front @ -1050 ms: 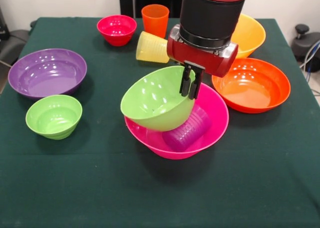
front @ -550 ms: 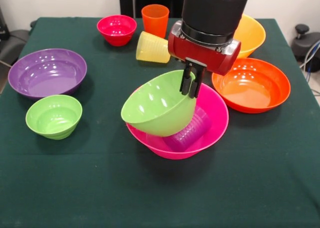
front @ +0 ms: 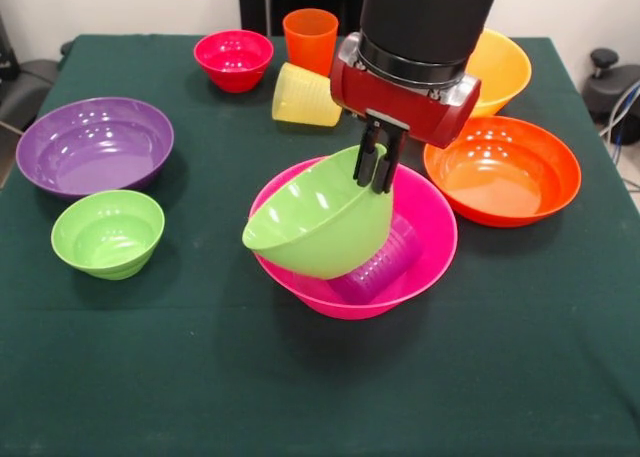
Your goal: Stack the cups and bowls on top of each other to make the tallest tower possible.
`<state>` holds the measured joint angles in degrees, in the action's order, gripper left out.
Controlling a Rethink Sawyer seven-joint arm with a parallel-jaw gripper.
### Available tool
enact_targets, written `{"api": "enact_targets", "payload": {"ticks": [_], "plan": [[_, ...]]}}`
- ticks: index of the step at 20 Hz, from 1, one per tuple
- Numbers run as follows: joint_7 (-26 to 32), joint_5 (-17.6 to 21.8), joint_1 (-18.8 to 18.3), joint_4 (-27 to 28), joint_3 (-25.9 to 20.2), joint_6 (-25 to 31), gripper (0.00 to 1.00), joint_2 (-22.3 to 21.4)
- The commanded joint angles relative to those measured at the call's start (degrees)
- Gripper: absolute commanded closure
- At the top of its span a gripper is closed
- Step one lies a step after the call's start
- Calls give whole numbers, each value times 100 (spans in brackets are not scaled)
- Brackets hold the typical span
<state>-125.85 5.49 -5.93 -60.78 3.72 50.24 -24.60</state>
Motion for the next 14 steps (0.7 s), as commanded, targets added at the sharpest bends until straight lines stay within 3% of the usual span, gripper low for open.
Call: {"api": "enact_targets", "payload": {"ticks": [1, 9, 14], "plan": [[-634, -105, 156, 80, -168, 450, 100, 90], [-873, -232, 286, 27, -161, -153, 100, 316], [-1403, -432, 574, 212, 73, 152, 100, 403]]}}
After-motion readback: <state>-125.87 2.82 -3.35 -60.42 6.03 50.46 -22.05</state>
